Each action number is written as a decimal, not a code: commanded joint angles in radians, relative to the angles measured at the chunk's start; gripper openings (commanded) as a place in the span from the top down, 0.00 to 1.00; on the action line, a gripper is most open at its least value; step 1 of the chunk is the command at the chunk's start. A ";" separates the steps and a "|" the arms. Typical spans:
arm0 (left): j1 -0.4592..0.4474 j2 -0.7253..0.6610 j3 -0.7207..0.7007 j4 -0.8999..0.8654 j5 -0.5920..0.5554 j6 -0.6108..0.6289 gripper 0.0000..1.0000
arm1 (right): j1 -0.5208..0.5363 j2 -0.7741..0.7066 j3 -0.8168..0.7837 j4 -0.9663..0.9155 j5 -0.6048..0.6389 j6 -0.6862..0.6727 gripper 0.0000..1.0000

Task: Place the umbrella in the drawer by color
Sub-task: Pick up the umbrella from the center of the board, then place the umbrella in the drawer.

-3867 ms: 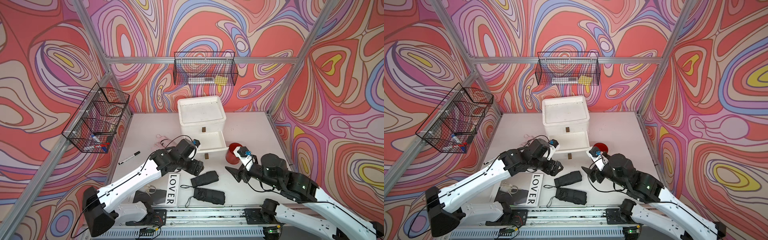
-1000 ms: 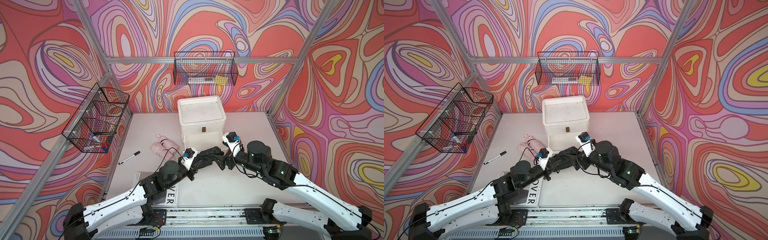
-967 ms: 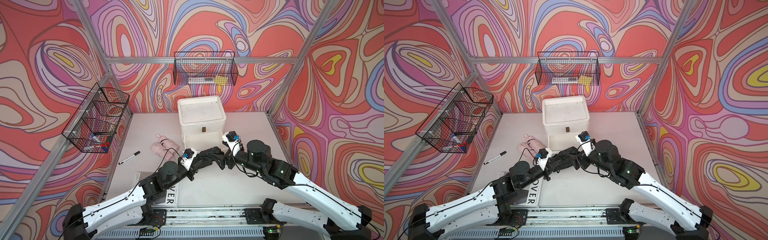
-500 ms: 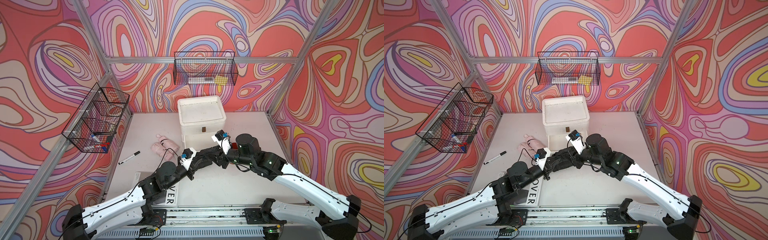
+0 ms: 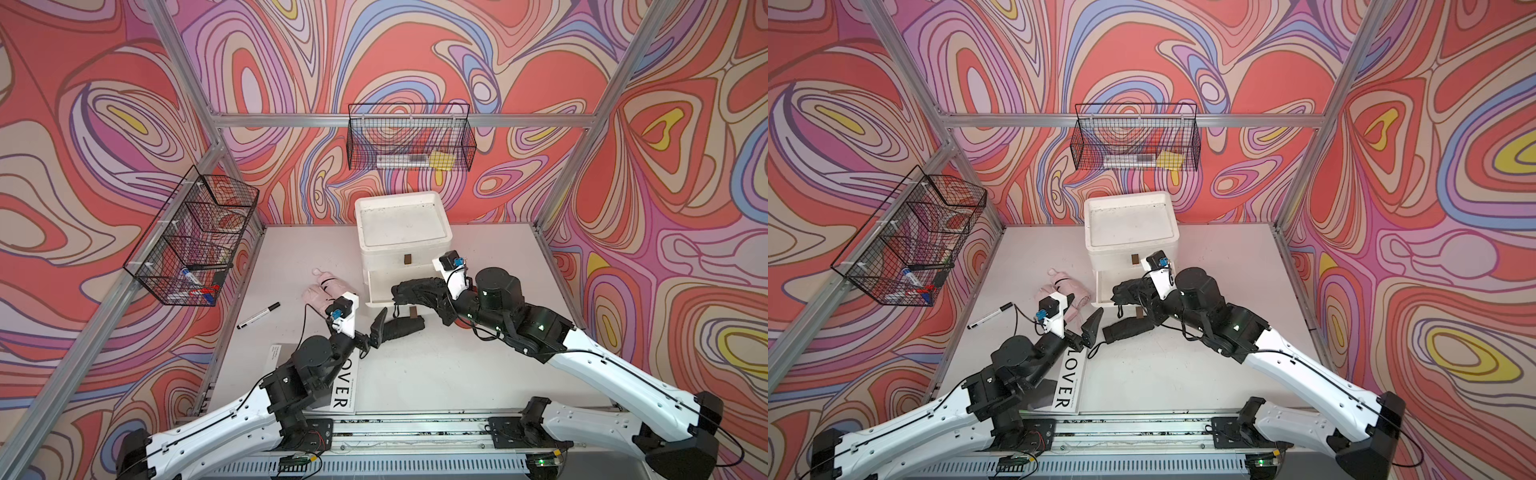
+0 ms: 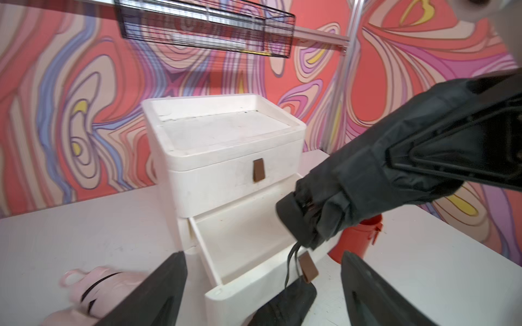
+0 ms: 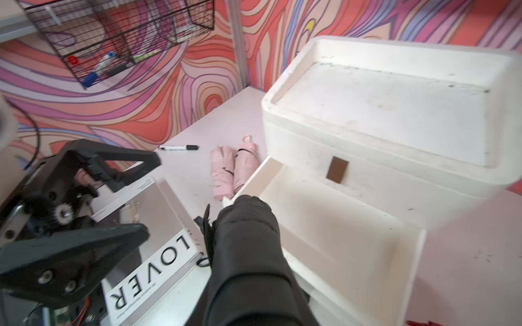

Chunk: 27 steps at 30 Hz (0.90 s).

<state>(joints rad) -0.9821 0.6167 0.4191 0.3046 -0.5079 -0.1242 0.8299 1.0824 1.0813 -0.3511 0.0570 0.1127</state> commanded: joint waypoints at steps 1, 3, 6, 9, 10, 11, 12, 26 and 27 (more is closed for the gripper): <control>0.003 -0.064 -0.043 0.034 -0.246 -0.022 0.05 | -0.016 0.045 -0.002 0.142 0.180 -0.010 1.00; 0.002 -0.086 -0.058 0.034 -0.323 -0.033 0.02 | -0.051 0.102 0.006 0.170 0.131 0.008 1.00; 0.003 -0.085 -0.062 0.034 -0.368 -0.038 0.02 | -0.115 0.185 0.019 0.214 -0.006 0.069 1.00; 0.003 -0.062 -0.053 0.032 -0.355 -0.044 0.02 | -0.167 0.265 0.043 0.247 -0.154 0.136 1.00; 0.003 -0.051 -0.050 0.028 -0.350 -0.047 0.02 | -0.179 0.291 0.052 0.257 -0.204 0.154 0.97; 0.002 -0.045 -0.044 0.023 -0.347 -0.051 0.02 | -0.190 0.315 0.060 0.266 -0.249 0.170 0.94; 0.002 -0.035 -0.041 0.019 -0.344 -0.054 0.02 | -0.204 0.342 0.069 0.274 -0.299 0.193 0.91; 0.002 0.033 -0.022 0.026 -0.345 -0.057 0.01 | -0.322 0.514 0.115 0.231 -0.448 0.258 0.22; 0.003 0.052 -0.013 0.019 -0.337 -0.057 0.01 | -0.322 0.497 0.125 0.189 -0.409 0.227 0.19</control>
<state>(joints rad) -0.9821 0.6384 0.3698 0.3069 -0.8398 -0.1764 0.5152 1.6260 1.1614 -0.0906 -0.3935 0.4000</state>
